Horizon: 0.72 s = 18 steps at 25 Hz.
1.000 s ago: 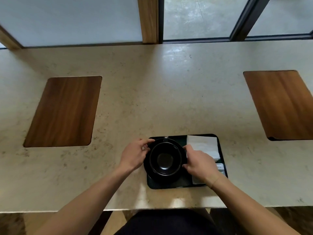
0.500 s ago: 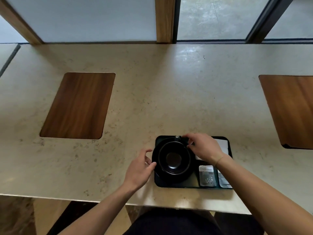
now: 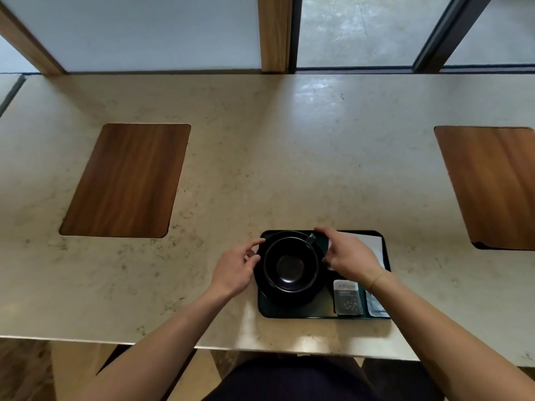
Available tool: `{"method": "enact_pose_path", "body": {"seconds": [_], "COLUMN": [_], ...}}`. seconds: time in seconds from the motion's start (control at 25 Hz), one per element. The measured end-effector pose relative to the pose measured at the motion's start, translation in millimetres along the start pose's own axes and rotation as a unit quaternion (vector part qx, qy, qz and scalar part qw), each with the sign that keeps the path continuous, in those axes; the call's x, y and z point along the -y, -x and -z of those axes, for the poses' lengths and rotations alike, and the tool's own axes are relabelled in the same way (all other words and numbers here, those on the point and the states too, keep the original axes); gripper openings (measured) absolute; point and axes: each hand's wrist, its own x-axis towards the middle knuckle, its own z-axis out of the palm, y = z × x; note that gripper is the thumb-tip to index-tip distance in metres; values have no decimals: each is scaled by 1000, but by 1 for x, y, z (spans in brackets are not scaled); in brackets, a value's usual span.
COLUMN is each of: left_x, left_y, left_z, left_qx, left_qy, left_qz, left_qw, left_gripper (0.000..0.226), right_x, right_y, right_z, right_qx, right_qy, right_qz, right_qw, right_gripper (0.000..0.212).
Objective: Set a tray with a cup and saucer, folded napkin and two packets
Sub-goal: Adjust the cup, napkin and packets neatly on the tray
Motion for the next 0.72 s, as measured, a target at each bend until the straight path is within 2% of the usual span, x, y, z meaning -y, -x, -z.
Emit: {"method": "enact_pose_path", "body": {"seconds": [0.12,0.36,0.48,0.6,0.72], "left_x": [-6,-17,-10,6,15], "left_y": [-18,-38,-29,-2,24], "left_z": [4,5,7,4,-4], "left_qx": [18,58,19,-10,10], "left_qy": [-21,-75,-87,-47,1], "left_qz": [-24,-65,-76,-40,-5], "left_qw": [999,993,993,998,1000], "left_gripper": [35,33,32,39,47], "right_x": [-5,-8,-9,-7,-3], "right_y": [11,31,28,16,2], "right_z": [-7,-24,-21,-12,-4], "right_qx": [9,15,6,-19,-20], "right_qy": [-21,-36,-21,7,72], "right_qz": [-15,-24,-22,10,44], "right_qw": [1000,999,1000,1000,996], "right_gripper": [75,69,64,62,59]}}
